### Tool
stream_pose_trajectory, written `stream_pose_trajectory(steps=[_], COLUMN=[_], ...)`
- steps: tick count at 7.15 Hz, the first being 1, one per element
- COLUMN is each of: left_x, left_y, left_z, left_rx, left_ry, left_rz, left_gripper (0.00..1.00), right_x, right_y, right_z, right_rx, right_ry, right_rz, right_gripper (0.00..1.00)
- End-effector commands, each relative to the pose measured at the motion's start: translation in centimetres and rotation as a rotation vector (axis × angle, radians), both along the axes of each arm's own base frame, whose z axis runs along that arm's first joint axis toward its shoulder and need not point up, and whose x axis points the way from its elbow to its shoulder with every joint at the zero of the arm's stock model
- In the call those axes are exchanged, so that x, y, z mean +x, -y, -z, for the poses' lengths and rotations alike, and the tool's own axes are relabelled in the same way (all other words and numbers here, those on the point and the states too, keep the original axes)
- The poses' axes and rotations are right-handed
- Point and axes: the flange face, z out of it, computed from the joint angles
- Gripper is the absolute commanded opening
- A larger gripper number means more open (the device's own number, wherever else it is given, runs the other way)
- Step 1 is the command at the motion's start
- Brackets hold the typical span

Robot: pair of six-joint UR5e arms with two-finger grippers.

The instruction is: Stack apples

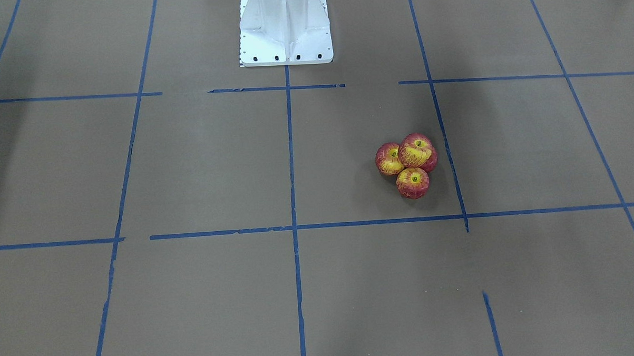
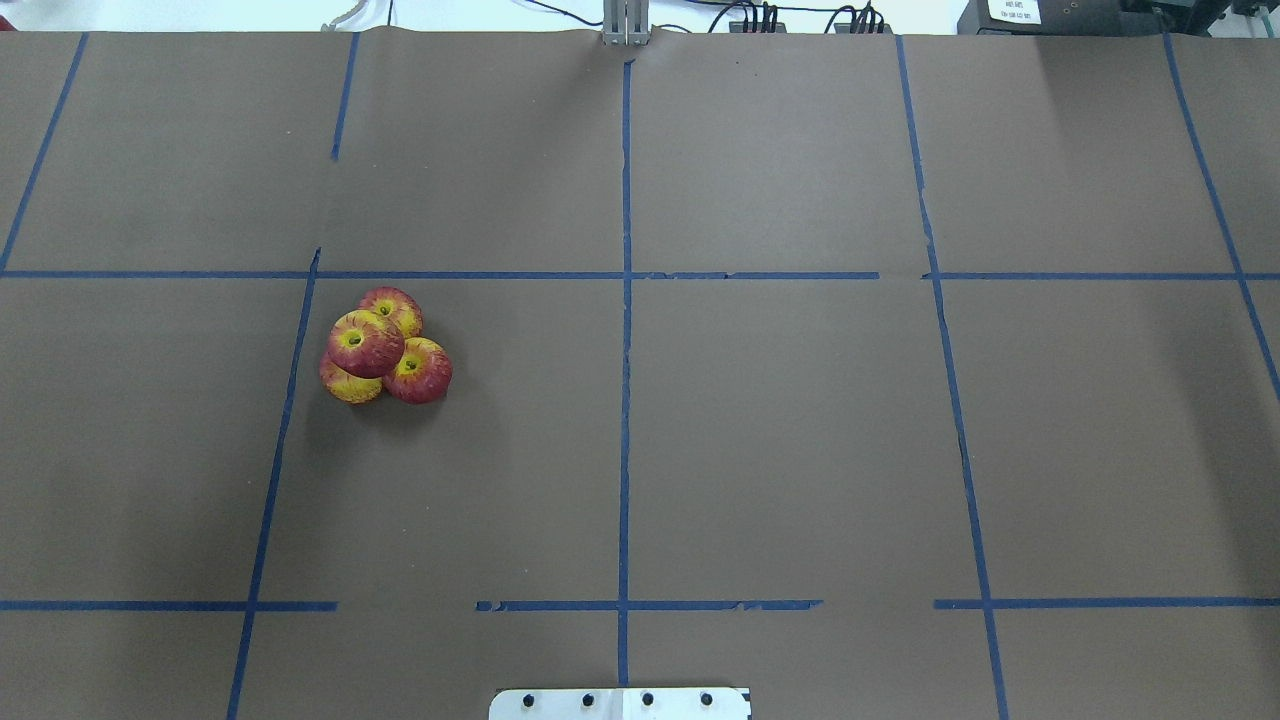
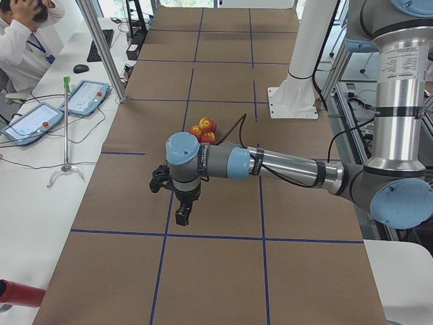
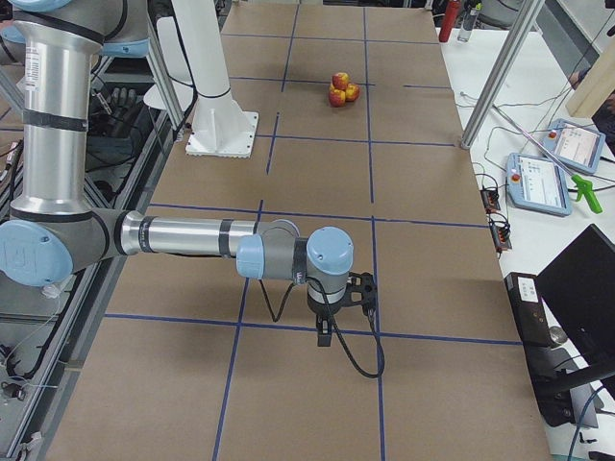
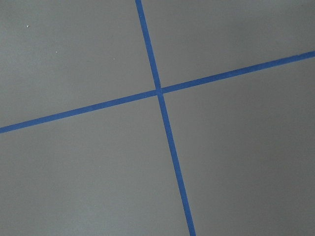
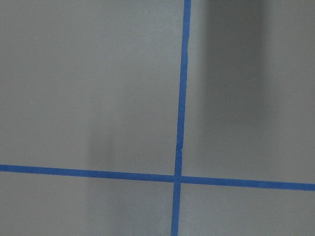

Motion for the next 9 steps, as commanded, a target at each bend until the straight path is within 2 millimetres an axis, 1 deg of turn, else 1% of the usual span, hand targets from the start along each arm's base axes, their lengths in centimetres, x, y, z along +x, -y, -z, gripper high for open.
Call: stream_pose_trajectory(steps=[1, 2, 3, 4, 5, 6, 7, 8, 9], left_x=[-0.1, -0.1, 0.0, -0.1, -0.1, 0.0, -0.1, 0.0, 0.0], left_y=[-0.2, -0.2, 0.1, -0.2, -0.4, 0.1, -0.3, 0.1, 0.1], left_z=[0.9, 1.2, 1.0, 1.5, 1.3, 1.1, 1.9, 2.1, 2.8], left_rx=[0.019, 0.028, 0.028, 0.033, 0.031, 0.030, 0.043, 0.048, 0.059], left_ry=[-0.002, -0.002, -0.002, -0.002, -0.002, -0.002, -0.004, -0.004, -0.004], left_rz=[0.000, 0.000, 0.000, 0.001, 0.000, 0.000, 0.001, 0.000, 0.000], left_gripper=[1.00, 1.00, 1.00, 1.00, 1.00, 1.00, 1.00, 1.00, 1.00], right_x=[0.0, 0.0, 0.0, 0.0, 0.0, 0.0, 0.0, 0.0, 0.0], right_y=[0.0, 0.0, 0.0, 0.0, 0.0, 0.0, 0.0, 0.0, 0.0], right_z=[0.0, 0.0, 0.0, 0.0, 0.0, 0.0, 0.0, 0.0, 0.0], right_rx=[-0.001, -0.001, 0.000, 0.000, -0.001, 0.000, 0.000, 0.000, -0.001], right_ry=[0.000, 0.000, 0.000, 0.000, 0.000, 0.000, 0.000, 0.000, 0.000], right_rz=[-0.001, -0.001, 0.000, 0.000, -0.001, 0.000, 0.000, 0.000, -0.001], right_gripper=[1.00, 1.00, 1.00, 1.00, 1.00, 1.00, 1.00, 1.00, 1.00])
